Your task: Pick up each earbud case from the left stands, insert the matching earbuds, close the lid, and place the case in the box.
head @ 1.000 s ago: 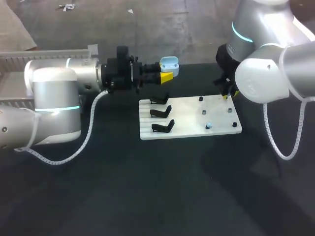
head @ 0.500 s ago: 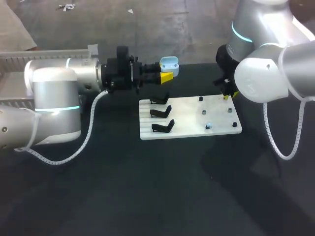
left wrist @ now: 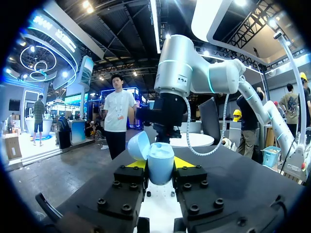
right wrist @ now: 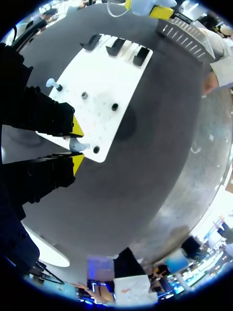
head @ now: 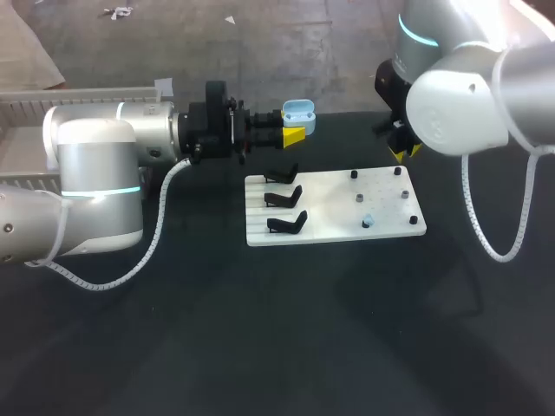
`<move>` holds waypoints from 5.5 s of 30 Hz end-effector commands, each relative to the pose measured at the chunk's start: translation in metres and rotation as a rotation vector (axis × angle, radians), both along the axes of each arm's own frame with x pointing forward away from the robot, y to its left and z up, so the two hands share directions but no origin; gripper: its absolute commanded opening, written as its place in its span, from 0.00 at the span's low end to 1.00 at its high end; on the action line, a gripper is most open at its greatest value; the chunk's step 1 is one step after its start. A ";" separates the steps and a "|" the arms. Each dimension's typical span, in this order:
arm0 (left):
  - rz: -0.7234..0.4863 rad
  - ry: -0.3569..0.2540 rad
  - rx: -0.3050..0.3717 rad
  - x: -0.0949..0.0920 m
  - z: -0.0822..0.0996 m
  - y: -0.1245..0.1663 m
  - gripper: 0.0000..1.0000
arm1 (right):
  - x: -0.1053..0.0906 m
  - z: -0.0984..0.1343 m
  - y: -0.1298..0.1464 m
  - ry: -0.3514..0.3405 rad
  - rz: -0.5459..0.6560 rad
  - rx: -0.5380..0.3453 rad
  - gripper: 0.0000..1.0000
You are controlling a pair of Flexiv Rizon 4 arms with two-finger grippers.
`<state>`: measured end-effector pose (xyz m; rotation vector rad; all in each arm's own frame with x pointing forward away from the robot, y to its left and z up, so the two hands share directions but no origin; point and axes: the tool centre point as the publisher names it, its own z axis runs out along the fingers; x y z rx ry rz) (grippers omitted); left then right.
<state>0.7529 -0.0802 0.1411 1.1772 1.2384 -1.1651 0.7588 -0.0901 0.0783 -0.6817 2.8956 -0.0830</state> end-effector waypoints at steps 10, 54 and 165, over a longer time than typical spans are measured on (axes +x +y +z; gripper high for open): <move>0.003 -0.003 -0.003 0.000 -0.001 0.000 0.00 | -0.031 0.085 0.028 -0.002 0.056 -0.018 0.00; 0.003 -0.003 -0.003 0.000 -0.001 0.000 0.00 | -0.067 0.130 0.079 -0.026 -0.920 0.114 0.00; 0.003 -0.003 -0.003 0.000 -0.001 0.000 0.00 | -0.013 0.112 0.176 0.023 -0.891 -0.003 0.00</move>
